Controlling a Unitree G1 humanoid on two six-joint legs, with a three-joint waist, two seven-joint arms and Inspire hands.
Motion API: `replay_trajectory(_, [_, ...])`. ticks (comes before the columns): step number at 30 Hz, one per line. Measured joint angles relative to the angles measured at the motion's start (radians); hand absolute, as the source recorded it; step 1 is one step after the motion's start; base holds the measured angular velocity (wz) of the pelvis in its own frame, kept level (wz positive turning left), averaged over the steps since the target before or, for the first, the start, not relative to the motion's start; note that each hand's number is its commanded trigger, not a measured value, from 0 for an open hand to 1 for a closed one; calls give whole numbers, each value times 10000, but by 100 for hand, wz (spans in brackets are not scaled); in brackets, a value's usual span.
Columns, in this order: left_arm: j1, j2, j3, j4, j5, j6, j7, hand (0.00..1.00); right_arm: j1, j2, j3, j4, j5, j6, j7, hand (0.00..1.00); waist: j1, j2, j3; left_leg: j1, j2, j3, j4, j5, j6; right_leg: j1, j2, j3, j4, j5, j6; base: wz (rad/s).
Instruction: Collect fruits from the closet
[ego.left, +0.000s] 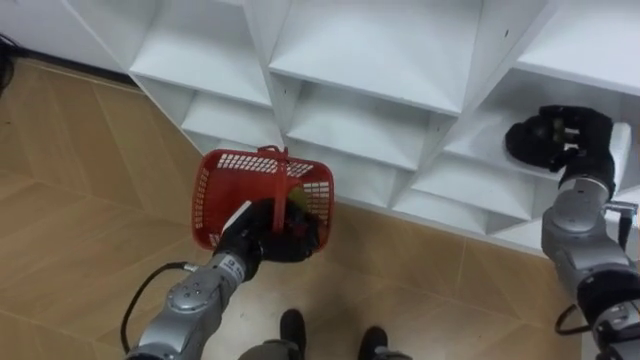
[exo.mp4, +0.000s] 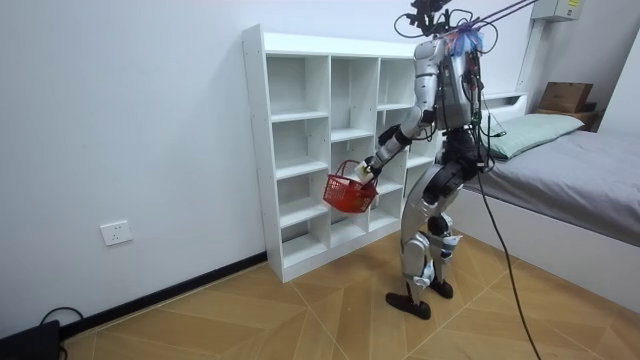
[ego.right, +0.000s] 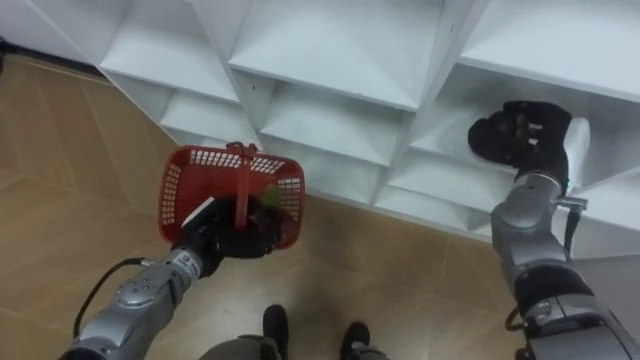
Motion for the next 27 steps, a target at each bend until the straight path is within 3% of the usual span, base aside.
replay_trajectory(6, [122, 18, 191, -196, -14, -313, -33, 100, 760, 238, 6, -1196, -430, -334, 170, 100, -174, -46, -28, 679, 3, -77, -238, 10, -17, 878, 67, -201, -519, 25, 41, 9])
replay_trajectory(8, [159, -5, 212, -198, -4, -392, -33, 100, 1040, 489, 20, -1505, -595, -479, 195, 100, -278, -57, -74, 863, 23, -117, -361, 37, -34, 1203, 122, -348, -852, 134, 47, 11])
replay_trajectory(10, [266, -110, 212, -200, 62, -396, -36, 100, 1351, 787, 20, -1611, -803, -556, 320, 100, -312, -133, -211, 1067, 40, -116, -502, 37, -34, 1488, 209, -319, -1121, 264, 90, 0])
replay_trajectory(12, [409, -176, 278, -208, 201, -437, -41, 100, 1521, 948, -25, -1673, -991, -574, 262, 100, -305, -155, -248, 1173, 43, -100, -551, 37, -33, 1625, 252, -246, -1274, 331, 119, -5])
replay_trajectory(17, [480, -101, 334, -210, 184, -440, -26, 100, 1947, 1044, -27, -2340, -1268, -665, 107, 100, -366, -122, -268, 1178, 72, -92, -561, 36, -33, 1647, 294, -215, -1394, 419, 115, -5])
replay_trajectory(23, [536, -152, 323, -207, 195, -543, 41, 100, 2547, 1152, 177, -3184, -1521, -931, -137, 100, -520, 45, -361, 1183, 107, -75, -539, 34, -36, 1646, 311, -228, -1364, 442, 81, 0])
replay_trajectory(27, [552, -294, 323, -208, 191, -624, 44, 100, 3065, 1398, 323, -3471, -1702, -1307, -51, 100, -529, 127, -361, 1237, 161, 25, -535, 32, -39, 1650, 351, -166, -1340, 474, 44, -7])
